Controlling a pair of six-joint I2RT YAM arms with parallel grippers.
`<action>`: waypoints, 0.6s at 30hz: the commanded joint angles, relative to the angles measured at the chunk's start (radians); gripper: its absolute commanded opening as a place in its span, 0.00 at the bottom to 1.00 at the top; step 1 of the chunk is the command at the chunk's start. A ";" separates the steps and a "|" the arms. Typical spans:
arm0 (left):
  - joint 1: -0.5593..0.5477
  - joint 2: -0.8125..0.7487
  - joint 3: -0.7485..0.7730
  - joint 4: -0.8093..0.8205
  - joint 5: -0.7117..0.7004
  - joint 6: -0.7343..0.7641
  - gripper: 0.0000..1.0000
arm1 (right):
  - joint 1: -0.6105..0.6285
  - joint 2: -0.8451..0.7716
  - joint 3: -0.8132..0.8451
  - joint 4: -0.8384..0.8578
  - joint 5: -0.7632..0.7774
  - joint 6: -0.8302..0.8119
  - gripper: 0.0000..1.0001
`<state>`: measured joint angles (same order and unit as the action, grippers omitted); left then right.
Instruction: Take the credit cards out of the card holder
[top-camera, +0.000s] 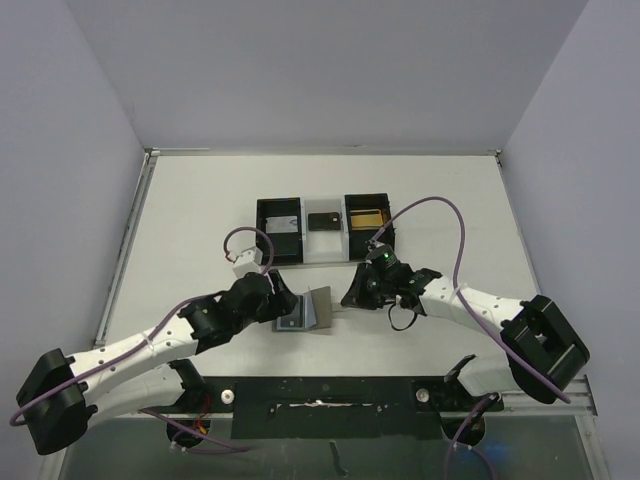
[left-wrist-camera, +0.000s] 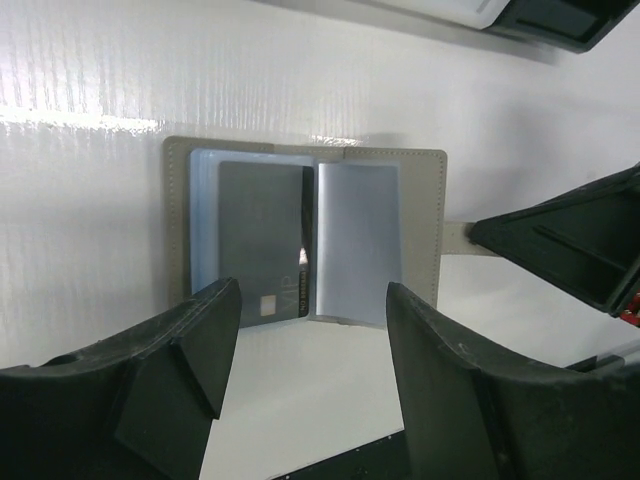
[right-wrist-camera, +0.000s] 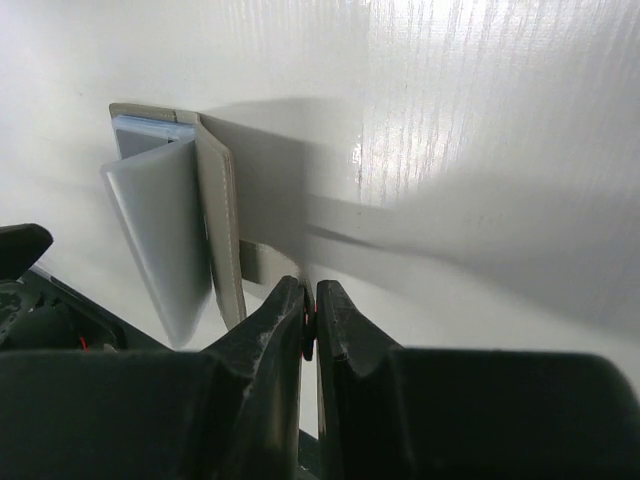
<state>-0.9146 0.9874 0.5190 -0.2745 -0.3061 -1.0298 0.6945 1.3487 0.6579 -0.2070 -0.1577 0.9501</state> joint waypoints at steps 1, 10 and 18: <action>0.005 -0.045 0.056 0.006 -0.034 0.030 0.58 | 0.001 -0.019 0.039 -0.017 0.037 -0.012 0.06; 0.009 0.096 0.042 0.224 0.155 0.027 0.42 | 0.002 0.017 0.038 -0.033 0.045 -0.010 0.06; 0.020 0.328 0.092 0.364 0.291 0.034 0.31 | 0.002 0.012 0.055 -0.049 0.049 -0.020 0.07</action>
<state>-0.9054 1.2606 0.5472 -0.0650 -0.1112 -1.0042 0.6945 1.3693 0.6678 -0.2573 -0.1303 0.9478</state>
